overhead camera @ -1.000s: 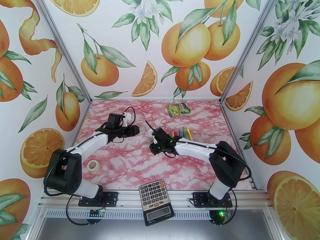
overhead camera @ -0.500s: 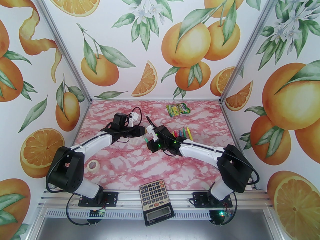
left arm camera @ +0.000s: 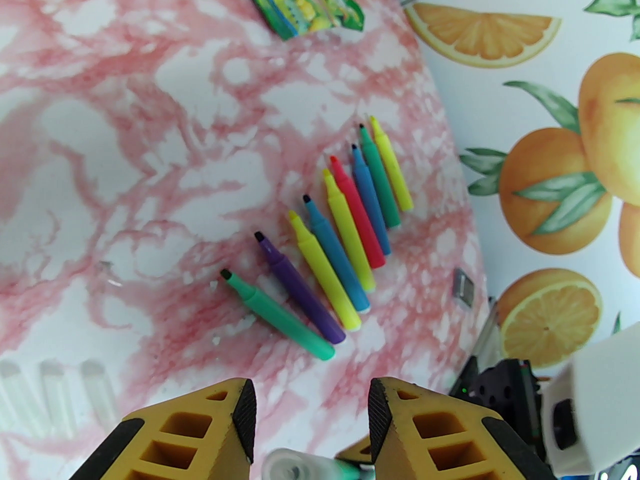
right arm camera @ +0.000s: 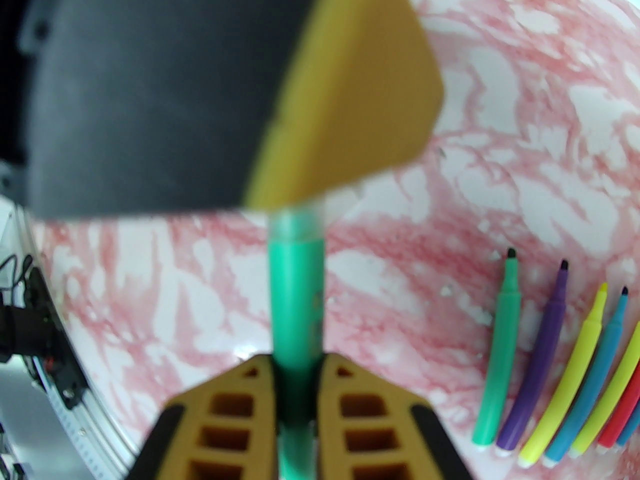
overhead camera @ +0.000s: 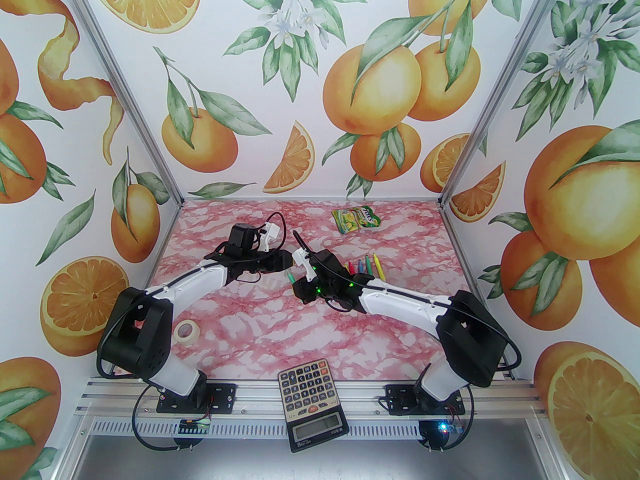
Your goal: Open the pen caps
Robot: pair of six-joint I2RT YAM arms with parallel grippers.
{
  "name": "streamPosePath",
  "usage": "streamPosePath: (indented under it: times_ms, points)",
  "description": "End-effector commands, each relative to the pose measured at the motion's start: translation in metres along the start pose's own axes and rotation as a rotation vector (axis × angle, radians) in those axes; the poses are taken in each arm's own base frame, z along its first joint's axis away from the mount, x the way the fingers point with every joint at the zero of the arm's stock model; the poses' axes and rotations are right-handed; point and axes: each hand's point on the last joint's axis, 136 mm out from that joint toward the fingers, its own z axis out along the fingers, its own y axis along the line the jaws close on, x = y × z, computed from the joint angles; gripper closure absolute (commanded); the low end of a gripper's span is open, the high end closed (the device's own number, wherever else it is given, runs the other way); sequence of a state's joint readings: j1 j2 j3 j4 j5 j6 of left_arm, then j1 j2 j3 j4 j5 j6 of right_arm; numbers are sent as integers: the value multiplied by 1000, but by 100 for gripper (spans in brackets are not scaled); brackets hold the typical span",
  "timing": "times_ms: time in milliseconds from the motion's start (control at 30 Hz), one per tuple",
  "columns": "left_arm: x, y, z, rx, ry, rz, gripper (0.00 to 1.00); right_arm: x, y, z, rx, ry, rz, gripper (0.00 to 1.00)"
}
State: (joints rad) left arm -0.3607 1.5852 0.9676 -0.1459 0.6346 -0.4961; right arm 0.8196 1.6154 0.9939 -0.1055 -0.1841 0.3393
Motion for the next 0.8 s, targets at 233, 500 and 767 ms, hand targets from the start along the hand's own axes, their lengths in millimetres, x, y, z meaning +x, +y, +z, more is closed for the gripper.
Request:
streamPosePath:
  times_ms: [233,500,767]
  points:
    - [-2,-11,1,35,12,10,63,-21,2,-9,10,-82,-22,87]
    - [0,-15,5,59,22,8,79,-24,2,-6,8,-95,-18,87]
    - [-2,-18,5,72,22,5,90,-16,-3,-1,15,-74,-11,62]
